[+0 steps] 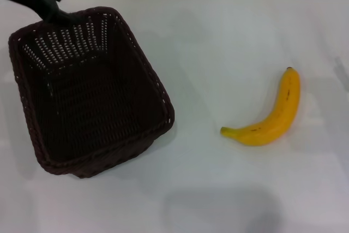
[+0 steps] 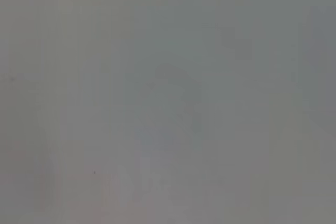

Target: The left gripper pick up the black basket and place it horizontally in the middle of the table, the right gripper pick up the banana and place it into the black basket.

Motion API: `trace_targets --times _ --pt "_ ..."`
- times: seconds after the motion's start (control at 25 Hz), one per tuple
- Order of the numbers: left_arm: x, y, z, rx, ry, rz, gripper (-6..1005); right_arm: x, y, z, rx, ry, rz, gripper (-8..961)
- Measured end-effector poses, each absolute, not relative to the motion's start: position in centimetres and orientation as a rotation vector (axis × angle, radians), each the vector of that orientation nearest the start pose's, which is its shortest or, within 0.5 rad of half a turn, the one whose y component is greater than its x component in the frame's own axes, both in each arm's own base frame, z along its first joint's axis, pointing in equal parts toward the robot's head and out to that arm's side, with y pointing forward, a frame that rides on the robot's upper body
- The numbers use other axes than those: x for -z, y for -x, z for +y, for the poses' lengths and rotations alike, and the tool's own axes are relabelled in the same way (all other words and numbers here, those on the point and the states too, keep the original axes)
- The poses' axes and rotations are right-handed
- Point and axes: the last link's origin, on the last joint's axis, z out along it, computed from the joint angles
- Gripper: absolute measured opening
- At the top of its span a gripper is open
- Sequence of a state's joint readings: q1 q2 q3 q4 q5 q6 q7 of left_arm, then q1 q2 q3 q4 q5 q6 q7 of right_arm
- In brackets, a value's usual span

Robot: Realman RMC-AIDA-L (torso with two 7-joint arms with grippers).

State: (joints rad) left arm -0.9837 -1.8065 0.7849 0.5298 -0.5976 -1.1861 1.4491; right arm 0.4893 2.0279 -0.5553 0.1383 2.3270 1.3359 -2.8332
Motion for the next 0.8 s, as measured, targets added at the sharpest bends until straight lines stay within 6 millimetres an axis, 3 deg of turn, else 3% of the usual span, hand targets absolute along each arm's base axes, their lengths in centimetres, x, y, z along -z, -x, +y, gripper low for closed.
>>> trace_targets --times 0.44,0.8 --pt "-6.0 26.0 47.3 -0.387 2.502 -0.364 788 -1.1 -34.6 32.1 -0.805 1.504 0.630 840" --pt "-4.3 26.3 46.8 -0.384 2.514 -0.333 777 -1.1 -34.2 32.5 -0.814 1.512 0.621 840"
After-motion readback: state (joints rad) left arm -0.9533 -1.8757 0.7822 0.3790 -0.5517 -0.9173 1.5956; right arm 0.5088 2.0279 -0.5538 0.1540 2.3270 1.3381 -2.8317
